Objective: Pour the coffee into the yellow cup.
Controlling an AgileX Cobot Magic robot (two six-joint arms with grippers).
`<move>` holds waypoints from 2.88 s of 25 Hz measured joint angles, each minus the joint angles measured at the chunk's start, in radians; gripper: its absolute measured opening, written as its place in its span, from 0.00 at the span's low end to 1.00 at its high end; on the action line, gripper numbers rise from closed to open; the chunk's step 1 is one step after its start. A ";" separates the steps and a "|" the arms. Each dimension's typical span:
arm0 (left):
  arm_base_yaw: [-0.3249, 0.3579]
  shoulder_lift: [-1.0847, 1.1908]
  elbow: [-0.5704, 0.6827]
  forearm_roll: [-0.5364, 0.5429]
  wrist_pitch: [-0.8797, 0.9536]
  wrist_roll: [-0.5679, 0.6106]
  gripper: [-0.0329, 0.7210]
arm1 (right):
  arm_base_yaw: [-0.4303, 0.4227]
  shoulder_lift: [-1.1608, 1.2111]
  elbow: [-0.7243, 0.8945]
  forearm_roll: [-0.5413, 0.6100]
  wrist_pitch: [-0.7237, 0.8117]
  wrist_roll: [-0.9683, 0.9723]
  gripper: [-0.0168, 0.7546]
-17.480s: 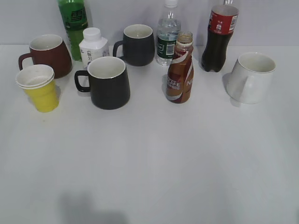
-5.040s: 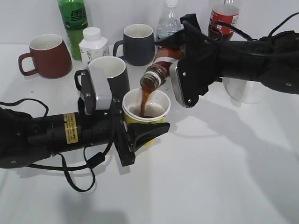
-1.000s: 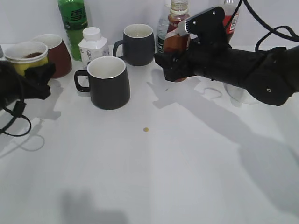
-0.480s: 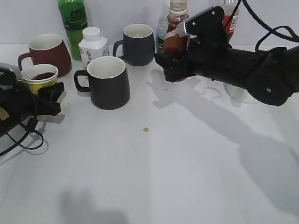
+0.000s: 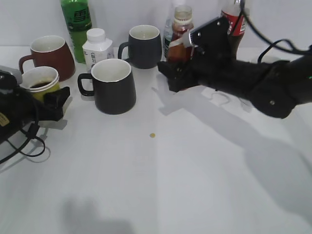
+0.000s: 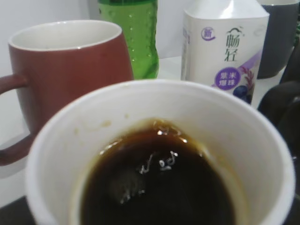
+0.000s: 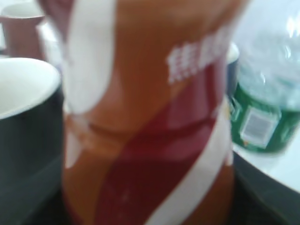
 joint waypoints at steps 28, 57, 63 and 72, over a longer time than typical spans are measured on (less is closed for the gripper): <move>0.000 -0.307 0.319 -0.029 0.034 -0.160 0.81 | 0.000 0.156 0.034 0.130 -0.211 -0.036 0.83; -0.002 -1.223 -0.178 -0.159 2.311 -0.179 0.74 | 0.000 -0.620 0.279 -1.103 0.496 1.295 0.78; -0.002 -1.407 -0.179 -0.192 2.420 -0.161 0.71 | 0.000 -0.766 0.279 -1.350 0.657 1.403 0.78; -0.002 -1.684 -0.179 -0.227 2.423 -0.122 0.67 | 0.000 -0.938 0.330 -0.827 1.066 1.016 0.78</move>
